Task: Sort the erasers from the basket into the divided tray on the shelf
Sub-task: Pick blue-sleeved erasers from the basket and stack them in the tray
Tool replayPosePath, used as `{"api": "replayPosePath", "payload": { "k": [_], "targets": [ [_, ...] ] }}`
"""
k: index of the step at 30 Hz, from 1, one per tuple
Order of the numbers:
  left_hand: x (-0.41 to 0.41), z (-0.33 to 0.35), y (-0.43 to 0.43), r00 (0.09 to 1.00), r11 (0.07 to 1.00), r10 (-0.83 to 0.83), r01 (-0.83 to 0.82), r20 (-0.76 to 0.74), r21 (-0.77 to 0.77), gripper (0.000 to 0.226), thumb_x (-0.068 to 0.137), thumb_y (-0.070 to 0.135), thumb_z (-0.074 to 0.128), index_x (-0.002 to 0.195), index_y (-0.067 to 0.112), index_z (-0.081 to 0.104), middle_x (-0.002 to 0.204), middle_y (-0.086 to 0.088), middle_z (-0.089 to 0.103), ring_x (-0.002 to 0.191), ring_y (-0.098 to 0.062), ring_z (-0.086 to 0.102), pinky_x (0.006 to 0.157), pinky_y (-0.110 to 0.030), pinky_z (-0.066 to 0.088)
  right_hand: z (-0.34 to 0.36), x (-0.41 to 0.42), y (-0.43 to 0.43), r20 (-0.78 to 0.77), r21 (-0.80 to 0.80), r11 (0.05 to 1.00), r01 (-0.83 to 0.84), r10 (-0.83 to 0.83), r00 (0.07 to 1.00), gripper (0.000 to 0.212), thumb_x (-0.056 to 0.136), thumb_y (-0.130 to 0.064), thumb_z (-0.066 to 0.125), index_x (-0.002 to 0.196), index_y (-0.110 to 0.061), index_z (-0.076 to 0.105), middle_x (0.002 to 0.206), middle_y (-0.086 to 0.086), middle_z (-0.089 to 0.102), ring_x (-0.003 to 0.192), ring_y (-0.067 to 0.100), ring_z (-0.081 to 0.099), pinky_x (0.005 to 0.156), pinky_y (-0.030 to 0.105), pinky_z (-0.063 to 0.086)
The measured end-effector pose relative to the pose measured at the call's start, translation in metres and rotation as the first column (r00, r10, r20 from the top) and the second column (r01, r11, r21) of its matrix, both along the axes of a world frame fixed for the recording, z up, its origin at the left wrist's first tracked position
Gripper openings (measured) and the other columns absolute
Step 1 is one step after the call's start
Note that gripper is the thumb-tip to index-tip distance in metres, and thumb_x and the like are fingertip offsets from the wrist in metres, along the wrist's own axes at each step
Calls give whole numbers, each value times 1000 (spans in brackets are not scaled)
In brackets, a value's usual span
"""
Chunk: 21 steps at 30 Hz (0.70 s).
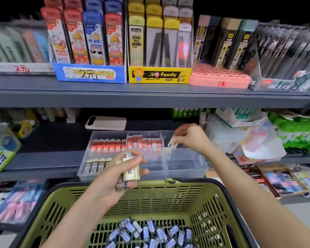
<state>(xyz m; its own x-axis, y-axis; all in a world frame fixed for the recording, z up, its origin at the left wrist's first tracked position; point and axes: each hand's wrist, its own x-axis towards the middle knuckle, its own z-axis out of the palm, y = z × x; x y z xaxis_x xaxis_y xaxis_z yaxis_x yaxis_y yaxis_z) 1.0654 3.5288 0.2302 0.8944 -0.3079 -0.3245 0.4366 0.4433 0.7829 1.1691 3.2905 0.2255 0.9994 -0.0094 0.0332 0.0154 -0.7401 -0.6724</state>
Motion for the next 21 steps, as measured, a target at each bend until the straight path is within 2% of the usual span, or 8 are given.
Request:
{"api": "replayPosePath", "payload": {
  "k": [5, 11, 14, 16, 17, 18, 20, 21],
  "targets": [
    [6, -2, -6, 1000, 1000, 13, -12, -17, 17, 22, 64, 10, 69, 85, 7, 63, 80, -10, 69, 65, -24, 67, 31, -15, 36, -6, 15, 11, 27, -87, 993, -83, 86, 996, 21, 77, -10, 73, 97, -8, 71, 96, 8, 71, 90, 19, 65, 83, 26, 51],
    [12, -5, -9, 997, 999, 36, -37, -63, -9, 27, 67, 14, 69, 91, 6, 61, 79, -11, 68, 62, -22, 66, 30, -15, 34, -20, 14, 10, -89, -76, 965, -250, 243, 966, 13, 83, -17, 68, 93, -11, 74, 98, 4, 72, 86, 12, 64, 72, 19, 44],
    [18, -7, -11, 996, 999, 38, -40, -77, -30, 20, 69, 24, 68, 81, 8, 69, 77, -10, 66, 59, -19, 63, 29, -14, 33, -18, 11, 7, -131, -124, 958, -257, 241, 962, 24, 90, -10, 52, 106, -13, 70, 111, 2, 68, 102, 14, 62, 82, 18, 44],
    [22, -7, -14, 997, 999, 28, -30, -74, -30, 23, 66, 34, 70, 71, 11, 72, 76, -8, 64, 58, -17, 61, 29, -14, 32, -11, 4, 11, -4, -245, 950, -192, 197, 980, 25, 93, -14, 49, 110, -14, 68, 115, 1, 67, 107, 16, 60, 88, 21, 43],
    [24, -6, -16, 996, 999, 36, -39, -84, -34, 28, 61, 38, 73, 69, 12, 72, 74, -7, 63, 58, -16, 60, 29, -14, 32, -6, -3, 16, 100, -224, 963, -151, 177, 979, 23, 93, -21, 51, 105, -15, 70, 111, -1, 69, 102, 14, 61, 85, 22, 43],
    [25, -6, -18, 993, 998, 53, -57, -101, -39, 34, 57, 42, 74, 71, 11, 71, 73, -7, 63, 57, -16, 59, 28, -14, 32, -1, -14, 23, 175, -98, 984, -146, 162, 971, 21, 92, -28, 53, 95, -18, 72, 101, -3, 72, 94, 12, 63, 81, 24, 44],
    [28, -4, -25, 987, 994, 97, -102, -129, -34, 57, 50, 48, 76, 88, 7, 65, 72, -8, 63, 55, -14, 56, 27, -15, 31, 11, -39, 42, 201, 234, 938, -257, 212, 956, 17, 84, -42, 60, 83, -27, 70, 82, -7, 71, 79, 9, 63, 73, 28, 49],
    [29, -3, -28, 985, 993, 110, -114, -130, -22, 69, 48, 50, 76, 99, 6, 61, 75, -9, 64, 54, -12, 54, 27, -15, 30, 15, -52, 52, 184, 304, 898, -318, 272, 944, 19, 78, -47, 62, 87, -31, 69, 80, -8, 70, 76, 8, 62, 72, 27, 50]
  ]
}}
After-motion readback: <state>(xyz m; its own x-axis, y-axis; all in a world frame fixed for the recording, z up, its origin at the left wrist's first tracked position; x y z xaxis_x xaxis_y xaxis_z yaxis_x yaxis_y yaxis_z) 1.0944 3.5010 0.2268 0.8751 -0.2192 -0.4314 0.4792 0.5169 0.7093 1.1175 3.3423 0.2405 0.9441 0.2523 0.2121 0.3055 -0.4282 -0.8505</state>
